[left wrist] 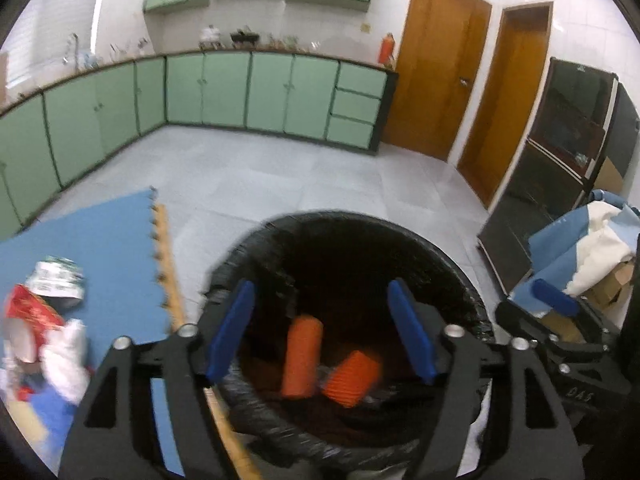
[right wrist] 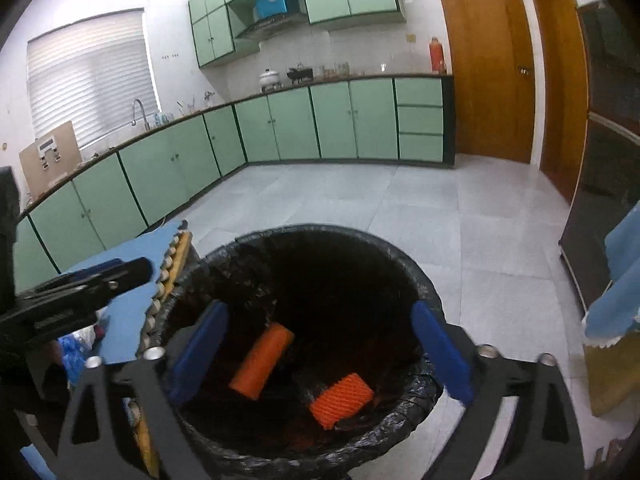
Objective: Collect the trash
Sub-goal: 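Open both grippers to drop the orange nets into the bin, then grasp the blue plastic bag with the right gripper while the left approaches the sponge, then grasp the yellow sponge with the left gripper and lift it, then carry the blue bag and yellow sponge over the trash bin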
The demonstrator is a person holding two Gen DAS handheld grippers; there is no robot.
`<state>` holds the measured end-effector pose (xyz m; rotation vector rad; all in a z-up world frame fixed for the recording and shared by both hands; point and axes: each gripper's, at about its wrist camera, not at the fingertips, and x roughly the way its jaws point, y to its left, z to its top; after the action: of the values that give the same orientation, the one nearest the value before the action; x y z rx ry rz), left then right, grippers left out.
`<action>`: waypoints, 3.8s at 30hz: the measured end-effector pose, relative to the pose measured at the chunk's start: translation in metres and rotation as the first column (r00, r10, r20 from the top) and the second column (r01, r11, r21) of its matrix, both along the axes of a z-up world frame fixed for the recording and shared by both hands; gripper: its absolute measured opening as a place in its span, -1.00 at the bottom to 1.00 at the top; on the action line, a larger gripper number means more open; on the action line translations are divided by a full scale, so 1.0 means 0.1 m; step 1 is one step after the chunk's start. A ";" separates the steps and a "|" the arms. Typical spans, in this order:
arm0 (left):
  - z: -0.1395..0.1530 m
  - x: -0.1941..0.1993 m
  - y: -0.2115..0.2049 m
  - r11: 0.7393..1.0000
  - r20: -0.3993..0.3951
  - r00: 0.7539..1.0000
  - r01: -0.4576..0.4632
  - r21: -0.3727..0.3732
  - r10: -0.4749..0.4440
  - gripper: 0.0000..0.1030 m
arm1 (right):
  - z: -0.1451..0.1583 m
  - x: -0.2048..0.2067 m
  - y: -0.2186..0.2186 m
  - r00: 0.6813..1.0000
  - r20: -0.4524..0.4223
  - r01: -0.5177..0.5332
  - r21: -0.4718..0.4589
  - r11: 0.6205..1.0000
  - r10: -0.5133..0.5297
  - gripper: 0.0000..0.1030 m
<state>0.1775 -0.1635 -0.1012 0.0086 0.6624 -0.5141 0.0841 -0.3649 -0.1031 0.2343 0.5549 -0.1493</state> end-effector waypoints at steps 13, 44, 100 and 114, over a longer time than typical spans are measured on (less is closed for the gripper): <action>0.41 -0.66 1.36 0.963 0.139 0.955 -0.268 0.020 0.263 0.67 | 0.36 -0.08 1.08 0.979 0.132 -0.160 0.022 0.987 0.156 0.89; -0.20 -1.07 2.98 0.826 0.088 0.832 -0.554 0.102 0.547 0.62 | -0.43 0.37 3.10 0.866 -0.035 -0.500 -0.014 0.866 0.499 0.36; 0.03 -1.19 1.92 0.920 0.113 0.920 -0.384 0.077 0.375 -0.20 | 0.02 -0.04 2.07 0.883 0.036 -0.468 0.009 0.883 0.468 -0.56; 0.41 -1.15 1.36 0.962 0.181 0.948 -0.272 0.028 0.263 -0.20 | 0.49 -0.22 1.45 0.933 0.133 -0.336 -0.003 0.942 0.334 -0.56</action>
<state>0.0621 -0.0270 -0.0605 0.0131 0.4936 -0.2302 0.0625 -0.2195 -0.0537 0.1641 0.4575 0.2028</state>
